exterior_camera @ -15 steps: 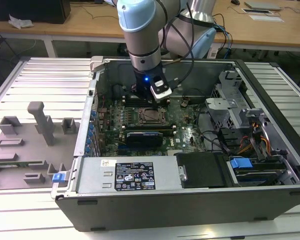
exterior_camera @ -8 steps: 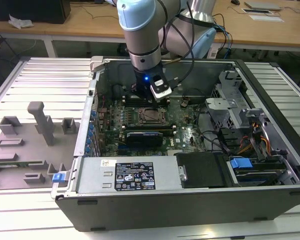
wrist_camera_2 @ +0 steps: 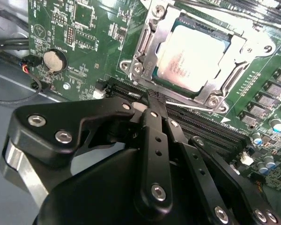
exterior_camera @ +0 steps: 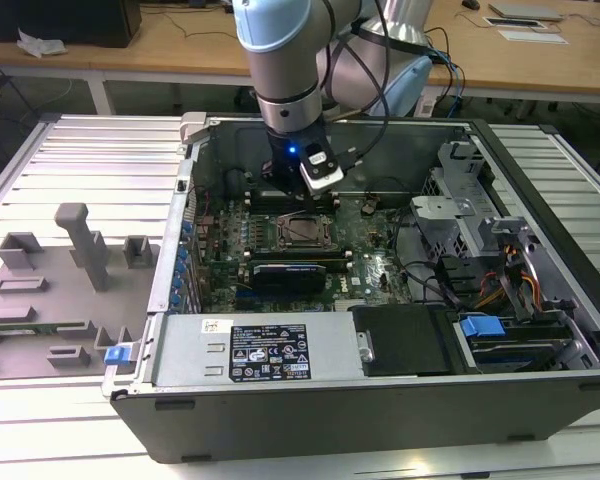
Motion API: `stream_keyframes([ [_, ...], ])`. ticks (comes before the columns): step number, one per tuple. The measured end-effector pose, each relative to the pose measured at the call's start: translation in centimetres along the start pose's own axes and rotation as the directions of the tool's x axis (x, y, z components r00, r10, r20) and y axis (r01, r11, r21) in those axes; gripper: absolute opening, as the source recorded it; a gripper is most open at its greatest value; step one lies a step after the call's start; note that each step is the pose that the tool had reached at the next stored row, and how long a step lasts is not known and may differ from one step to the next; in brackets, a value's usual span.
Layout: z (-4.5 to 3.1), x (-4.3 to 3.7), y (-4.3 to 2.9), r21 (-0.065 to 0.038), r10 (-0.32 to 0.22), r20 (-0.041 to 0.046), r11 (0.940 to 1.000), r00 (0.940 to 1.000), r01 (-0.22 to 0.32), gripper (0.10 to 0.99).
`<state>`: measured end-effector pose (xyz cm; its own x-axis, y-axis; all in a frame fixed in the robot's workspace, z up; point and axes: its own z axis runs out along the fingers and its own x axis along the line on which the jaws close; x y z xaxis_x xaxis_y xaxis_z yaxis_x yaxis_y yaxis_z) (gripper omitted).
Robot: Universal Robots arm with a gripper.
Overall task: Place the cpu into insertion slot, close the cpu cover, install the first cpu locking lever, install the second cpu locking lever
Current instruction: 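Install the first cpu locking lever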
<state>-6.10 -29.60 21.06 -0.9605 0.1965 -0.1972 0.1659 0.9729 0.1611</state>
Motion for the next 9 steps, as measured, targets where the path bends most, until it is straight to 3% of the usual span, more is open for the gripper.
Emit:
stream_keyframes([
  [5, 0.06, 0.2, 0.6, 0.0, 0.001, 0.0002, 1.0, 1.0, -0.001, 0.106],
  [9, 0.31, 0.25, 0.57, 0.009, 0.043, 0.0073, 0.999, 0.9991, -0.043, 0.106],
])
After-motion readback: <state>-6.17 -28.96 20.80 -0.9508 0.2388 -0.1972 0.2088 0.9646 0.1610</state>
